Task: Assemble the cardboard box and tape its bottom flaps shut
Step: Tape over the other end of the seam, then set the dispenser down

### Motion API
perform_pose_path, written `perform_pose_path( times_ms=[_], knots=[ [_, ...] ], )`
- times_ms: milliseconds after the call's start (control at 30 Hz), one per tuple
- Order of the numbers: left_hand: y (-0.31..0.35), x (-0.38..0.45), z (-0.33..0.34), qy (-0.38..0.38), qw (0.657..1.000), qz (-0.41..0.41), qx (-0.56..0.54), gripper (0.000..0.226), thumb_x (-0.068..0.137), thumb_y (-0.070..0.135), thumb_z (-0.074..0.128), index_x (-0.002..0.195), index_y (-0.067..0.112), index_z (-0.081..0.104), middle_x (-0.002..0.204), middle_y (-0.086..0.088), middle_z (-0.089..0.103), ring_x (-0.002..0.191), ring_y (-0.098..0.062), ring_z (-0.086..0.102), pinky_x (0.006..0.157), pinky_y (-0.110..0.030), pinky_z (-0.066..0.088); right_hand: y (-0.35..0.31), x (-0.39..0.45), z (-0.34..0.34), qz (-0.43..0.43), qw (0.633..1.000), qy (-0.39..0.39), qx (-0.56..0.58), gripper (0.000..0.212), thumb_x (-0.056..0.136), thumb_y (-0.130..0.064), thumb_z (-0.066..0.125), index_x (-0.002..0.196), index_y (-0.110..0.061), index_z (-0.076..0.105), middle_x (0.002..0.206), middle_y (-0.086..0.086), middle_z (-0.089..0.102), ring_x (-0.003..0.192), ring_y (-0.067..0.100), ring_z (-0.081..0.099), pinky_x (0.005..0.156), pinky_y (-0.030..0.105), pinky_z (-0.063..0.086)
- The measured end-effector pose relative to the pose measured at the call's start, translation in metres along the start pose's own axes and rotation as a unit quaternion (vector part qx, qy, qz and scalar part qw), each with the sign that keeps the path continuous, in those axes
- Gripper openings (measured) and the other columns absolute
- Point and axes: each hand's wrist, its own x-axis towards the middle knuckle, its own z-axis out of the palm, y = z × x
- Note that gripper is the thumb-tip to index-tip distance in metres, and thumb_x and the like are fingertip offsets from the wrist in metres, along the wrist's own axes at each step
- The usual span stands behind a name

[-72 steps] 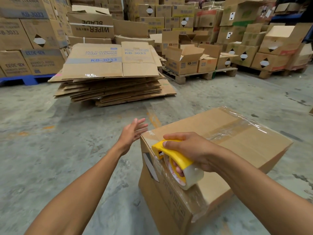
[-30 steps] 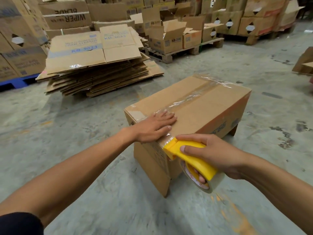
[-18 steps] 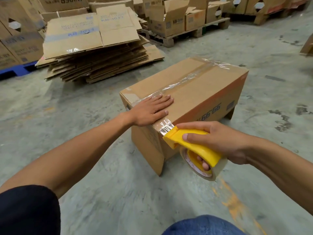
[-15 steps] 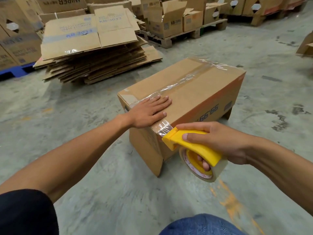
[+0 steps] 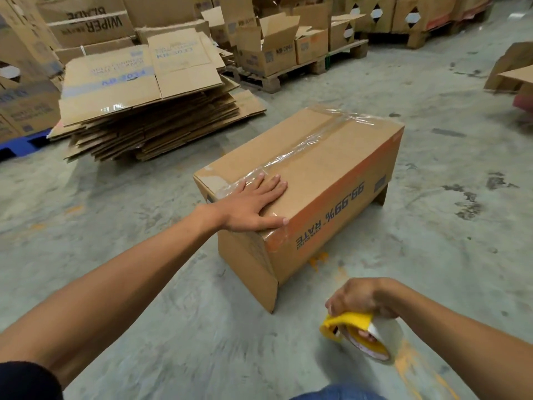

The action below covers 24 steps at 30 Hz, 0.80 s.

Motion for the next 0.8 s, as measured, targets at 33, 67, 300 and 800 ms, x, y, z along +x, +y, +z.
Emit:
perform_pose_path(
  times_ms=[33, 67, 300, 800],
  knots=[
    [0.007, -0.002, 0.001, 0.004, 1.000, 0.000, 0.007, 0.082, 0.091, 0.069, 0.030, 0.154, 0.033, -0.008, 0.163, 0.005, -0.014, 0.149, -0.021, -0.015, 0.120, -0.050, -0.006, -0.004, 0.001, -0.002, -0.012, 1.000, 0.002, 0.009, 0.028, 0.084, -0.021, 0.067, 0.110, -0.014, 0.075, 0.102, 0.006, 0.075, 0.069, 0.013, 0.070, 0.066, 0.027, 0.059],
    [0.015, -0.005, 0.004, 0.013, 1.000, -0.002, 0.019, 0.078, 0.094, 0.064, 0.029, 0.154, 0.032, -0.008, 0.163, 0.004, -0.012, 0.150, -0.023, -0.012, 0.120, -0.050, -0.003, -0.007, 0.004, -0.003, -0.026, 0.999, 0.004, 0.021, 0.029, 0.086, -0.020, 0.067, 0.114, -0.013, 0.072, 0.094, 0.004, 0.074, 0.058, 0.010, 0.068, 0.056, 0.023, 0.058],
    [0.024, -0.027, 0.046, 0.154, 0.985, -0.014, 0.082, 0.066, 0.100, 0.054, 0.024, 0.156, 0.027, 0.002, 0.164, 0.002, 0.002, 0.151, -0.023, 0.002, 0.121, -0.048, 0.007, -0.013, 0.038, 0.025, -0.121, 0.988, 0.047, -0.089, 0.051, 0.092, -0.033, 0.061, 0.142, -0.033, 0.050, 0.144, 0.003, 0.052, 0.124, 0.023, 0.055, 0.101, 0.029, 0.044],
    [-0.139, -0.111, 0.066, 0.198, 0.976, -0.081, -0.042, 0.062, 0.098, 0.055, 0.029, 0.155, 0.033, 0.015, 0.163, 0.006, 0.012, 0.151, -0.018, 0.007, 0.121, -0.044, 0.013, -0.031, 0.067, 0.118, -0.189, 0.873, -0.082, -0.442, 0.080, 0.095, -0.006, 0.046, 0.154, -0.044, 0.008, 0.135, 0.027, 0.049, 0.125, 0.038, 0.048, 0.091, 0.039, 0.041]
  ],
)
